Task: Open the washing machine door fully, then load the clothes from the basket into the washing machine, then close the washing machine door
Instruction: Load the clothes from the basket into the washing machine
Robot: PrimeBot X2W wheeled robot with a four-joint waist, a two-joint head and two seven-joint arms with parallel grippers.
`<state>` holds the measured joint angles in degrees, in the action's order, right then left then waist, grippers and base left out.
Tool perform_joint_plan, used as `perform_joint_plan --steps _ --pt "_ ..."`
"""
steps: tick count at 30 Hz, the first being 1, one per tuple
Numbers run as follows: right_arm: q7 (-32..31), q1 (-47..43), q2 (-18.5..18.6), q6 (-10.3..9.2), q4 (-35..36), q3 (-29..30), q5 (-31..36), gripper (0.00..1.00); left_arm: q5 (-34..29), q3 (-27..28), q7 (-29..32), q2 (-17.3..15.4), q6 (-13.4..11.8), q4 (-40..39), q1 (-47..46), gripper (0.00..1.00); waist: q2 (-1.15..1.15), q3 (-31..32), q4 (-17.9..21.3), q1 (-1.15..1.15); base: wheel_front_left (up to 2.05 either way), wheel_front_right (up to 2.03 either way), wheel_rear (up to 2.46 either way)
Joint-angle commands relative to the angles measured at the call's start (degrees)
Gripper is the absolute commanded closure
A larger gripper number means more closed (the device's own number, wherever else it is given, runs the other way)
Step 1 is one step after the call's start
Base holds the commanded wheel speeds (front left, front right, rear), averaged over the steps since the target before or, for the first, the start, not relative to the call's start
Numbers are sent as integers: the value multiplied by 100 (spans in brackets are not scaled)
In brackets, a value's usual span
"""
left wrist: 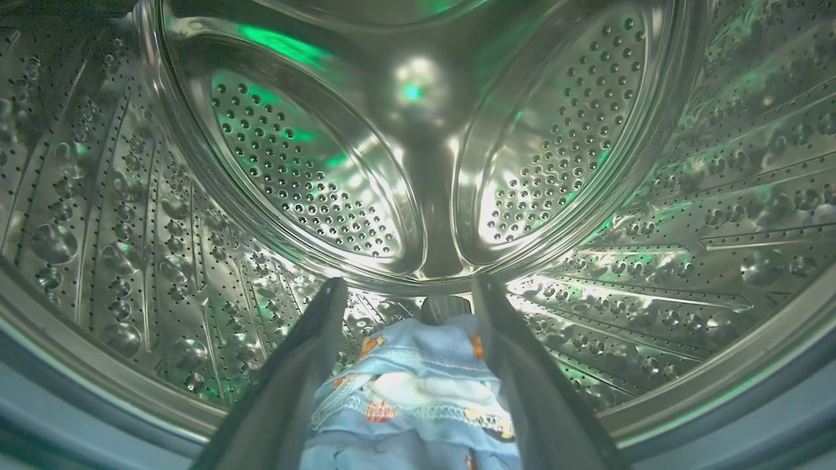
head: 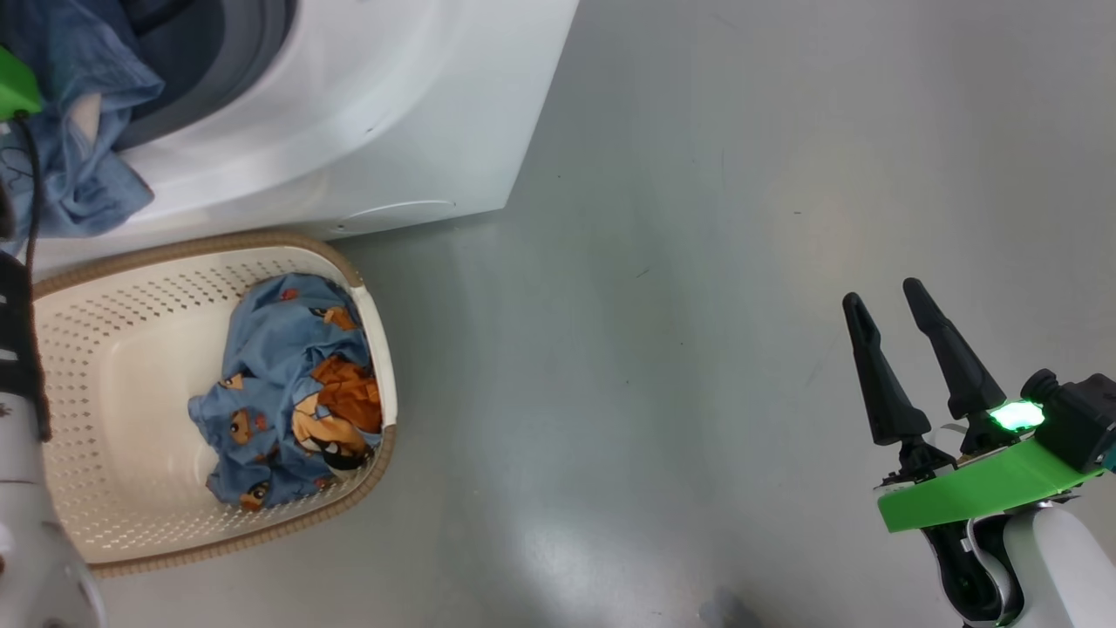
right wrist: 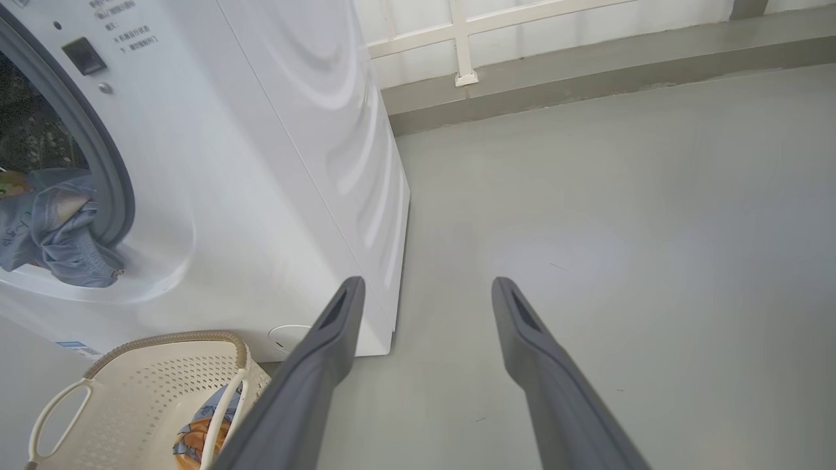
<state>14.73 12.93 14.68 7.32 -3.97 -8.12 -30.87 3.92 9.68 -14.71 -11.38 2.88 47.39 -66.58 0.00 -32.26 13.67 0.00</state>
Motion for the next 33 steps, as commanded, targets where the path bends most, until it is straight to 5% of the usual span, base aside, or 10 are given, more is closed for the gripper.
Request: perform_joint_plan --steps 1,12,33 --pt "27 -120 132 17 131 -31 7 0 23 65 -29 -153 33 -121 183 0 0 19 -41 0 0 0 0" --pt "27 -129 191 17 114 66 33 0 116 167 -29 190 164 -439 883 0 0 118 -282 0 0 0 0" --pt "27 -388 367 17 202 440 61 0 45 122 -29 784 294 -2274 3313 0 0 268 -733 0 0 0 0"
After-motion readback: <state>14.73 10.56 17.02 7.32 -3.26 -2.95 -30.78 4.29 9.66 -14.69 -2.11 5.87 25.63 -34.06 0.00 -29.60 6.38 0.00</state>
